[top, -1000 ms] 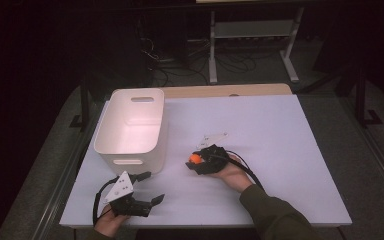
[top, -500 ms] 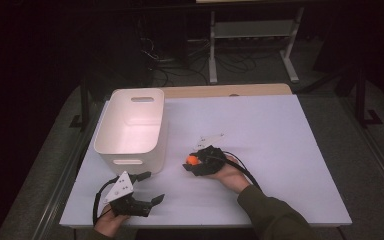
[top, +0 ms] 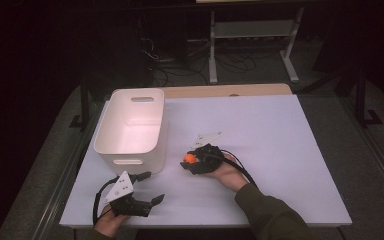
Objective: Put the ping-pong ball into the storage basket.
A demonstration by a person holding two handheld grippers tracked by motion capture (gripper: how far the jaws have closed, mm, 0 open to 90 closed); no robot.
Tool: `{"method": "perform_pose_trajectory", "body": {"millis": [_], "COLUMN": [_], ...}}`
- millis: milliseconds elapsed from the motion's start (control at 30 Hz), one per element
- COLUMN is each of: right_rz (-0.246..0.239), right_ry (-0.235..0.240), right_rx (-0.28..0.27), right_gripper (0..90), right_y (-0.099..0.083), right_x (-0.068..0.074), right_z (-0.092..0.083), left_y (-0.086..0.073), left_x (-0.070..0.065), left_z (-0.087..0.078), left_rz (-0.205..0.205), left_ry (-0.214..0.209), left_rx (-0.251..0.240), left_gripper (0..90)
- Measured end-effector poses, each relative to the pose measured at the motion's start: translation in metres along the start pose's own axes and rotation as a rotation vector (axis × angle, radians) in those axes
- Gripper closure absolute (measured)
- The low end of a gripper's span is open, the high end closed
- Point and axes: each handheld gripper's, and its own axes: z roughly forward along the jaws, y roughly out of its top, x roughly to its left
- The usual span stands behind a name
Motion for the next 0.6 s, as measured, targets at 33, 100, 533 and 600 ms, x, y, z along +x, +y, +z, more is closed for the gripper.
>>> {"method": "perform_pose_trajectory", "body": {"millis": [33, 100, 533, 600], "right_rz": [-0.001, 0.000, -0.003, -0.006], "right_ry": [0.002, 0.001, 0.008, 0.010], "right_rx": [-0.002, 0.002, -0.003, -0.002], "right_gripper": [49.5, 49.5, 49.5, 49.5], "right_y": [0.0004, 0.0011, 0.0064, 0.0069], "right_x": [-0.0001, 0.0006, 0.0007, 0.0008], "right_z": [0.0003, 0.0013, 0.0040, 0.0049], "left_y": [-0.0001, -0.0001, 0.0000, 0.0000], "left_x": [0.0000, -0.0001, -0.0001, -0.0001], "left_z": [-0.0001, -0.0002, 0.0001, 0.0002], "left_rz": [0.000, -0.001, 0.000, 0.000], "left_ry": [0.000, 0.000, -0.001, -0.001], "left_rx": [-0.001, -0.002, 0.000, 0.000], "left_gripper": [14.1, 14.1, 14.1, 14.1]}}
